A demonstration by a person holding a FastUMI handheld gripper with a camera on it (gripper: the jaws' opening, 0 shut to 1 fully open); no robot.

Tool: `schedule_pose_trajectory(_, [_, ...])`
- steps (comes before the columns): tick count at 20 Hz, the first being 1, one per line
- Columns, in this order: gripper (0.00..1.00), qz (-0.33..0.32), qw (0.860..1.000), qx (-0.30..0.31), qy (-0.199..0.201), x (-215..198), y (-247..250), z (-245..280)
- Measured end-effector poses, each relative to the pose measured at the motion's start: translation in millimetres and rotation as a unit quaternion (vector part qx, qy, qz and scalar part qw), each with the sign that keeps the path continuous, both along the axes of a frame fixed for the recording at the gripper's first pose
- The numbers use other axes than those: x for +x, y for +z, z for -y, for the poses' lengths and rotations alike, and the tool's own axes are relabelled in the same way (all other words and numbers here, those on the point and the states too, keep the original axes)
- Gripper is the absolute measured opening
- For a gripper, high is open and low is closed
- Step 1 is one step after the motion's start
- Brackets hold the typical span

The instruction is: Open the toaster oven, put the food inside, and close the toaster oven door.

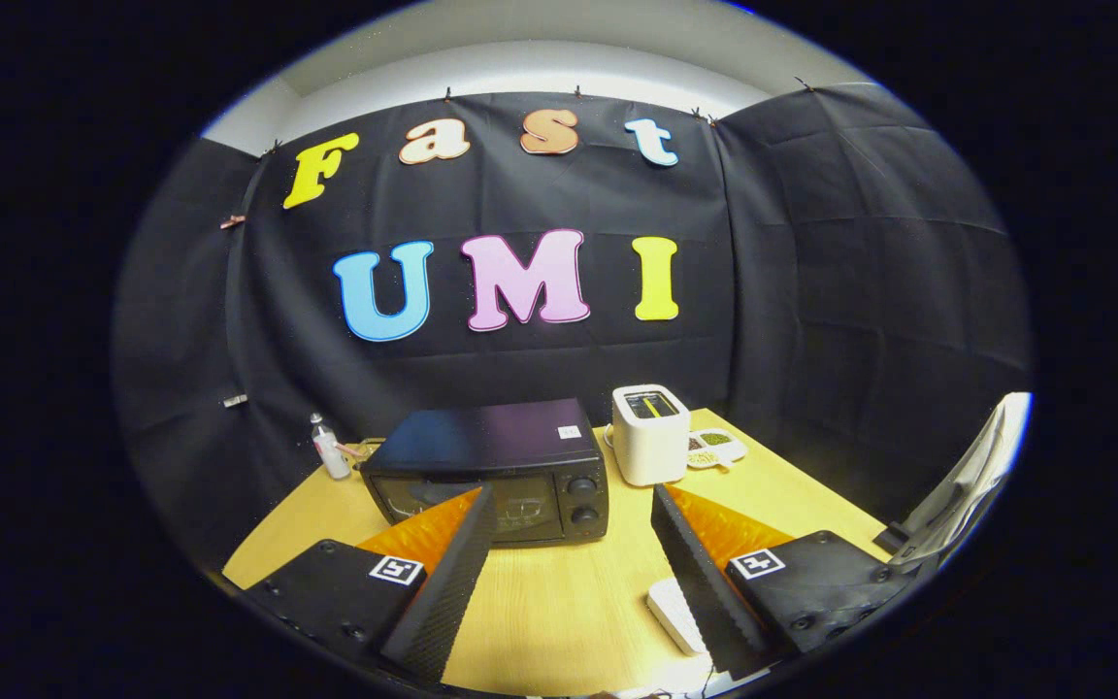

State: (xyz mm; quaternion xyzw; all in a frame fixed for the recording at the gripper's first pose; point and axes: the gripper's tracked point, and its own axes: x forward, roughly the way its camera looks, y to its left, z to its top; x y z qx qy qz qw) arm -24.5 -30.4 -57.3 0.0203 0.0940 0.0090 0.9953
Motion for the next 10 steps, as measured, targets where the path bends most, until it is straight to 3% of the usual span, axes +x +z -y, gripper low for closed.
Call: schedule_pose_trajectory(10, [0.99,-0.016,0.999,0.027,0.014,3.3,-10.4,-12.8])
